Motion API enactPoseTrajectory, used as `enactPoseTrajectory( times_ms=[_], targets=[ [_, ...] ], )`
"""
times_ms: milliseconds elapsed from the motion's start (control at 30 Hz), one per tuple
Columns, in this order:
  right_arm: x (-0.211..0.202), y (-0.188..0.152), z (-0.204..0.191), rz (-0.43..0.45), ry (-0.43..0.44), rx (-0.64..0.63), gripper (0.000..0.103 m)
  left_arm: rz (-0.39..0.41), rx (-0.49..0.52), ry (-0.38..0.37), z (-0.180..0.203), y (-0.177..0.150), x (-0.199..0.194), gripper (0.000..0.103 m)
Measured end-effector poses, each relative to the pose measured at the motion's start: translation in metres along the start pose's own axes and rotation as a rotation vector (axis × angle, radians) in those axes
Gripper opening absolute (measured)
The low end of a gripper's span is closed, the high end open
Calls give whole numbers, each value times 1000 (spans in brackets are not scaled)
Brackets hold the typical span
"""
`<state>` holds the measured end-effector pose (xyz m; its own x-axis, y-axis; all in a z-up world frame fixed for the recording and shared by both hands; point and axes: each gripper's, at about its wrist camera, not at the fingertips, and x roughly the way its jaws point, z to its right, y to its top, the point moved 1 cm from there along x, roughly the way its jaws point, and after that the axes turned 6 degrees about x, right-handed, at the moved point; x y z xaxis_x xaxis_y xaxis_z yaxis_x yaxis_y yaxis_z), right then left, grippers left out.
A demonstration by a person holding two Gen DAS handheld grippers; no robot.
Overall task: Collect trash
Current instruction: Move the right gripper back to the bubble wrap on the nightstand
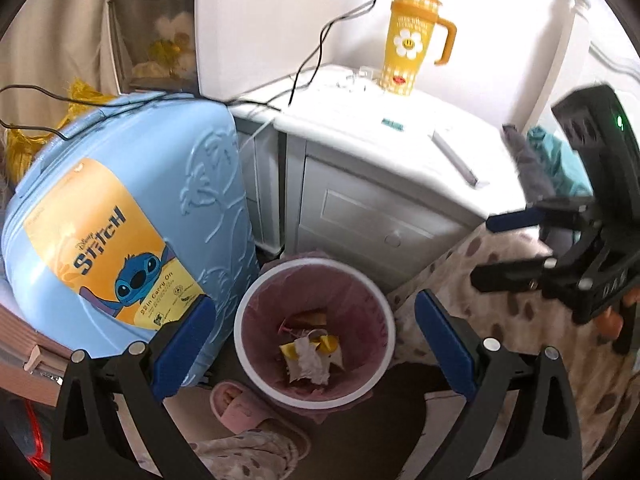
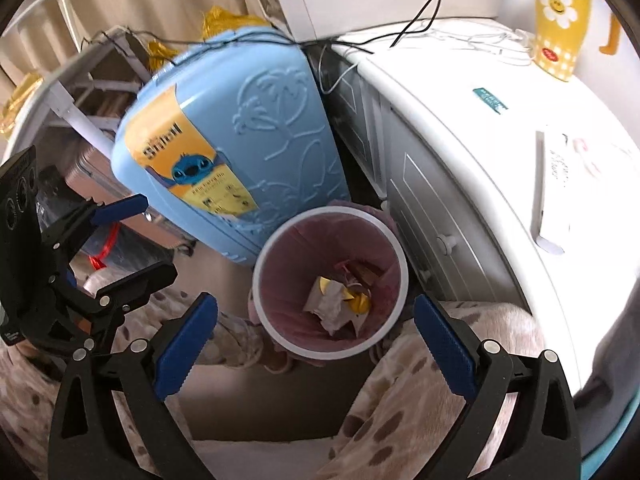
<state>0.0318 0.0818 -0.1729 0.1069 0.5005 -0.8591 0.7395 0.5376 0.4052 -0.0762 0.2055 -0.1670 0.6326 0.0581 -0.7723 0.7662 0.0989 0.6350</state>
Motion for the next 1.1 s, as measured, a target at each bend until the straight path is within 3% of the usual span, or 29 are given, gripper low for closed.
enactPoseTrajectory(
  times_ms=[367,767,1000,1100],
  targets=[
    [-52,-15,3,137,77,78,96,51,13,11,37,21,-37,98],
    [-113,-33,68,352,79,272,96,95,27,-45,94,37,-53,98],
    [-141,-43,127,463,-85,303,96,85,9,-58,117,42,-39,98],
    [-148,-41,158,469,-135,303,96,70,-21,-76,122,45,-30,98]
  ],
)
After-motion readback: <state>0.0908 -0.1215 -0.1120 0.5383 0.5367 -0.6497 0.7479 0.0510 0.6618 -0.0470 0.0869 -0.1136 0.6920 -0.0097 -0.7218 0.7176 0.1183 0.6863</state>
